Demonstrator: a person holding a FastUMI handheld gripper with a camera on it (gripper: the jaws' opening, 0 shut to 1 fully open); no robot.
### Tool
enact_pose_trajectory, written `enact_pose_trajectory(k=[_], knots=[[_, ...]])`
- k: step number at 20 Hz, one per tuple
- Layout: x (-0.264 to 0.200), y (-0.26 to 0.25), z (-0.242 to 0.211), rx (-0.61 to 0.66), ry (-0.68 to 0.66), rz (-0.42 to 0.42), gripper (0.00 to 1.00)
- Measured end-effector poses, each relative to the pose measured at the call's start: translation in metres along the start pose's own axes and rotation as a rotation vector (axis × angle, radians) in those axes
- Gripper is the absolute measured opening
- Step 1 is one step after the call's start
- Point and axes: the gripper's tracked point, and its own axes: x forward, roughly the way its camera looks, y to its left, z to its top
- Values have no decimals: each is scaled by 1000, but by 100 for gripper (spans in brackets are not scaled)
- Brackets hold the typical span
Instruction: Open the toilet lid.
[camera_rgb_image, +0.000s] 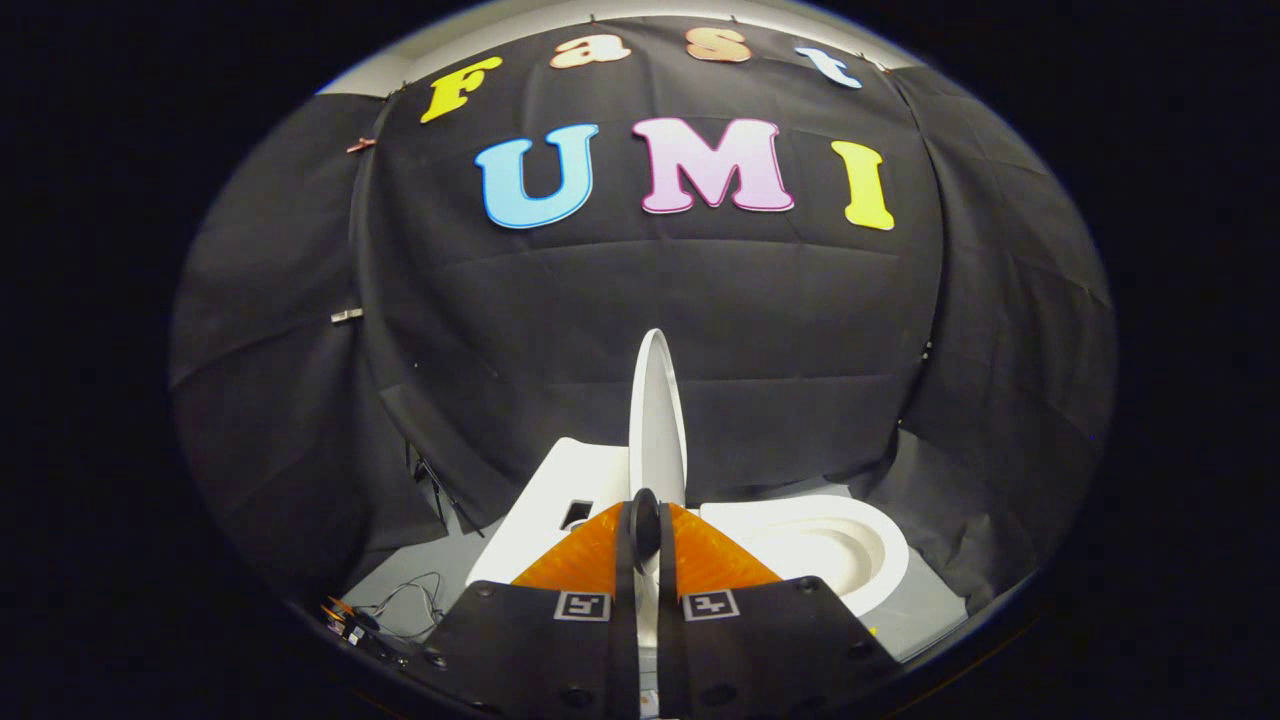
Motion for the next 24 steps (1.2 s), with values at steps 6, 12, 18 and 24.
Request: enact_pose_trajectory(k=[6,12,18,24], knots=[[5,47,-10,-74,-17,7,12],[9,69,-16,-166,-19,-15,12],[10,71,-17,-214,-27,-32,12],[4,64,-17,-234,-68,-54,17]])
